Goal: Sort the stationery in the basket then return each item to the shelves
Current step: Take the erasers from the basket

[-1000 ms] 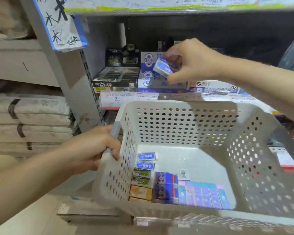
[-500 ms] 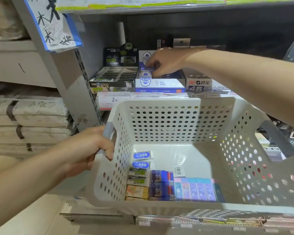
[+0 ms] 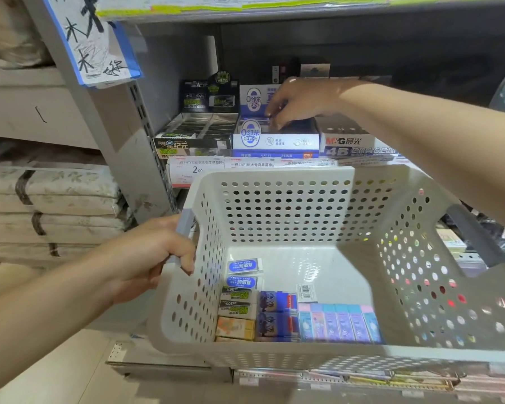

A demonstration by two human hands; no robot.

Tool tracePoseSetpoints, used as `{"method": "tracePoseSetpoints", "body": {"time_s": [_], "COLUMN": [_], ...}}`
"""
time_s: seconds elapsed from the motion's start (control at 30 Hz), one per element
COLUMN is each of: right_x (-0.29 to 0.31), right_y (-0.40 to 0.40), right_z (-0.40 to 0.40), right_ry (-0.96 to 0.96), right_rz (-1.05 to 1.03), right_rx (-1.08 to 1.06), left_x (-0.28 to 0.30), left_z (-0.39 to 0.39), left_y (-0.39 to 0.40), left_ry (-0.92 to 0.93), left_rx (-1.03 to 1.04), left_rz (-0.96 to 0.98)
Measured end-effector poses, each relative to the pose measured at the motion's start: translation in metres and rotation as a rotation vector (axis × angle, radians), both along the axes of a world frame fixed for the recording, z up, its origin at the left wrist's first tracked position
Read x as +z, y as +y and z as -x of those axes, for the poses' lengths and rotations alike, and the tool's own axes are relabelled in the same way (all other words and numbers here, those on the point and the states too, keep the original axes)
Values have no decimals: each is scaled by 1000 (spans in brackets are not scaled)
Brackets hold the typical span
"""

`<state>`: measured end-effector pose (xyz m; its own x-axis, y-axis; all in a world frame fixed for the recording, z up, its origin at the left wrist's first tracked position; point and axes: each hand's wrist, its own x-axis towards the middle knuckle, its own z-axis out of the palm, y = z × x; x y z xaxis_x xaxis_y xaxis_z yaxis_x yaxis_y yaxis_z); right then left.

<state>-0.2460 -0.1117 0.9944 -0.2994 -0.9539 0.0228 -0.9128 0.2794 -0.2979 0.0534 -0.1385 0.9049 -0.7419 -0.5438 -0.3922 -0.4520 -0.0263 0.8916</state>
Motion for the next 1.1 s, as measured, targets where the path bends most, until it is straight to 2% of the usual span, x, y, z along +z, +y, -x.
{"method": "tracePoseSetpoints", "body": {"time_s": [0.13, 0.2, 0.27, 0.33, 0.4, 0.47, 0.6, 0.67, 0.83, 1.1], "right_x": [-1, -2, -5, -14, -30, -50, -109, -139, -165, -167], "right_y": [7, 11, 20, 38, 60, 75, 67, 58, 47, 51], "right_z": [-1, -6, -19, -42, -70, -97, -119, -117, -116, -115], "right_ry": [-31, 35, 135, 144, 82, 117, 306, 325, 301, 332], "right_rz": [41, 114, 337, 625, 688, 468, -231, -412, -456, -324], "right_rx": [-16, -45, -68, 33, 218, 344, 424, 408, 374, 372], "left_x": [0, 0, 0, 0, 0, 1, 2, 2, 3, 2], "left_z": [-2, -1, 0, 0, 0, 1, 2, 2, 0, -3], "left_y": [3, 5, 5, 6, 7, 10, 18, 21, 25, 28], "left_ry": [6, 2, -8, -19, -31, -40, -16, -6, -2, -4], "left_rx": [6, 1, 3, 12, 22, 35, 63, 69, 79, 76], "left_rz": [-10, -7, -5, -8, -12, -13, -35, -40, -49, -46]}}
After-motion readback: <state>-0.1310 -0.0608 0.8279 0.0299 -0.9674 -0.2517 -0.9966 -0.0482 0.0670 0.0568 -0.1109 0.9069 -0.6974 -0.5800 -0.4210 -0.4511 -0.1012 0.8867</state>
